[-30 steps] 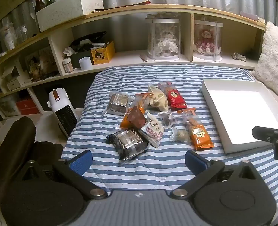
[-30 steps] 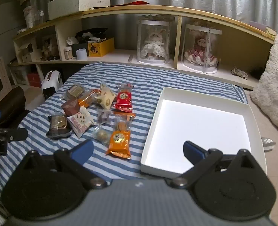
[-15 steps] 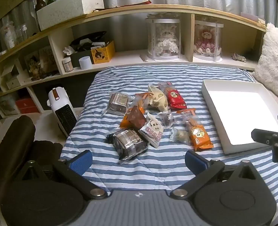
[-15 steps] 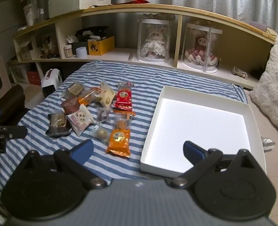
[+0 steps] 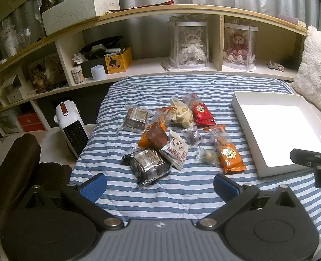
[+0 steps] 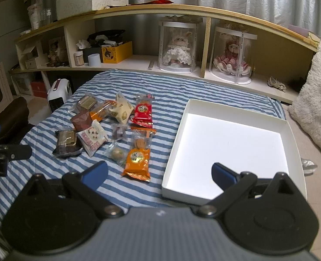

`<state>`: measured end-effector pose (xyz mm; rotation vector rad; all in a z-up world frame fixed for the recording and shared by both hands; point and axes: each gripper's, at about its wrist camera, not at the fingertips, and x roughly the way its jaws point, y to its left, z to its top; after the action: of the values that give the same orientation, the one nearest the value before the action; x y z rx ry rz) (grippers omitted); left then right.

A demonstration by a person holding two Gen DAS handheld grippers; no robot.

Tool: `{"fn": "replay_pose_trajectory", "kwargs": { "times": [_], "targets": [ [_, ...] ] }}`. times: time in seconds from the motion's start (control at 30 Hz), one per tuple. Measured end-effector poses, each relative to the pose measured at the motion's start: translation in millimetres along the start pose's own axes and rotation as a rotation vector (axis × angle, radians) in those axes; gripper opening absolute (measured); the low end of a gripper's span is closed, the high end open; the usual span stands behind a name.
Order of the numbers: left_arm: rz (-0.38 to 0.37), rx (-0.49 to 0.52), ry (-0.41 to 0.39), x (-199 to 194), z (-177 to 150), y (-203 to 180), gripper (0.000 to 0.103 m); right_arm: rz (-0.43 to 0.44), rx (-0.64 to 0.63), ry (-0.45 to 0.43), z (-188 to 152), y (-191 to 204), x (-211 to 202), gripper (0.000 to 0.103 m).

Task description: Organize snacks

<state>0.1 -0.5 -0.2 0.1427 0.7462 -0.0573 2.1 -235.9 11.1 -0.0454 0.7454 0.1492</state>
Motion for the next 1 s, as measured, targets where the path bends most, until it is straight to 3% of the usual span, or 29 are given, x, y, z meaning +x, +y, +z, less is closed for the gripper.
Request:
{"fn": "replay_pose_trajectory", "kwargs": {
  "times": [1.0],
  "targets": [
    [-0.002,0.0,0.001,0.0,0.1,0.2,0.103,0.0,-0.007,0.009,-0.6,-0.2,0.2,0.102]
  ]
}}
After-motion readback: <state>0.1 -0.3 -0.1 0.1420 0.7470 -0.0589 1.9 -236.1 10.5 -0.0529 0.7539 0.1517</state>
